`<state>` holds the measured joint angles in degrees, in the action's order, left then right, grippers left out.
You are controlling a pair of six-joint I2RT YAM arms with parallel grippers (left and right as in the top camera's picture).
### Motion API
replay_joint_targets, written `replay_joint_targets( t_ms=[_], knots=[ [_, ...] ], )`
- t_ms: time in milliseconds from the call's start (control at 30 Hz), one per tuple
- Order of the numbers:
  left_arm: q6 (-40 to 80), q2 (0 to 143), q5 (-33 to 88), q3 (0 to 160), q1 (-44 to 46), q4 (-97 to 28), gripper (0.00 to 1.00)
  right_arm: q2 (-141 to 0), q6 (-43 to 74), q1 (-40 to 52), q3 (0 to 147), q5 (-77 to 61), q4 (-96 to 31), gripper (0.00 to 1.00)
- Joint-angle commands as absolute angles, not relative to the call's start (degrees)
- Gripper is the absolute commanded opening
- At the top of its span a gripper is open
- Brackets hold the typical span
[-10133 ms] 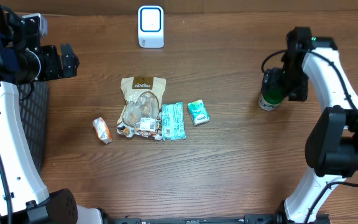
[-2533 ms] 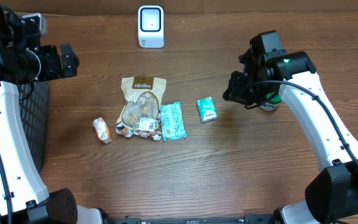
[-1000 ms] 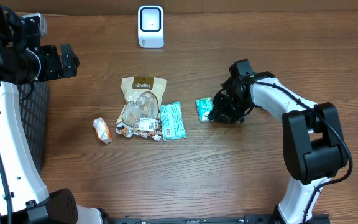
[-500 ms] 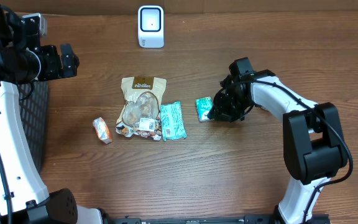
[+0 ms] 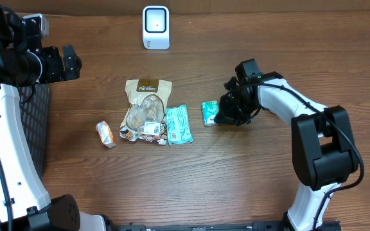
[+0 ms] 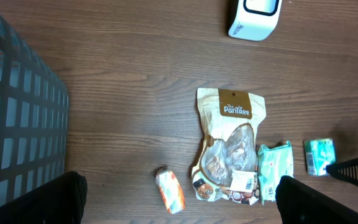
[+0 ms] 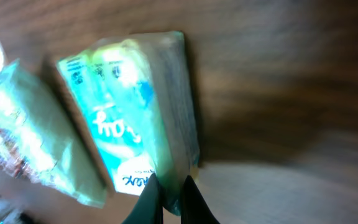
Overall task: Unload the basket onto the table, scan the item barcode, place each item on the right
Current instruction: 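Lift the tissue pack and carry it toward the scanner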
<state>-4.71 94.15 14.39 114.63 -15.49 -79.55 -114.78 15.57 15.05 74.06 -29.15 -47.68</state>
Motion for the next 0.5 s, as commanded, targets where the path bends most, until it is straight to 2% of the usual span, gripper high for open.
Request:
replay_joint_targets(
  t_ms=[0,267,467],
  knots=[
    [-5.8,94.39,14.83,115.33,-15.35,-79.48,0.99,-110.0,12.29,13.54,78.41,-38.15,-49.45,0.04],
    [-5.8,94.39,14.83,115.33,-15.35,-79.48,0.99,-99.77,6.07,7.46,89.54,-53.84,-60.75,0.04],
    [-5.8,94.39,14.83,115.33,-15.35,-79.48,1.0,-96.47,2.87,3.38,90.08,-82.94,-60.86,0.04]
  ],
)
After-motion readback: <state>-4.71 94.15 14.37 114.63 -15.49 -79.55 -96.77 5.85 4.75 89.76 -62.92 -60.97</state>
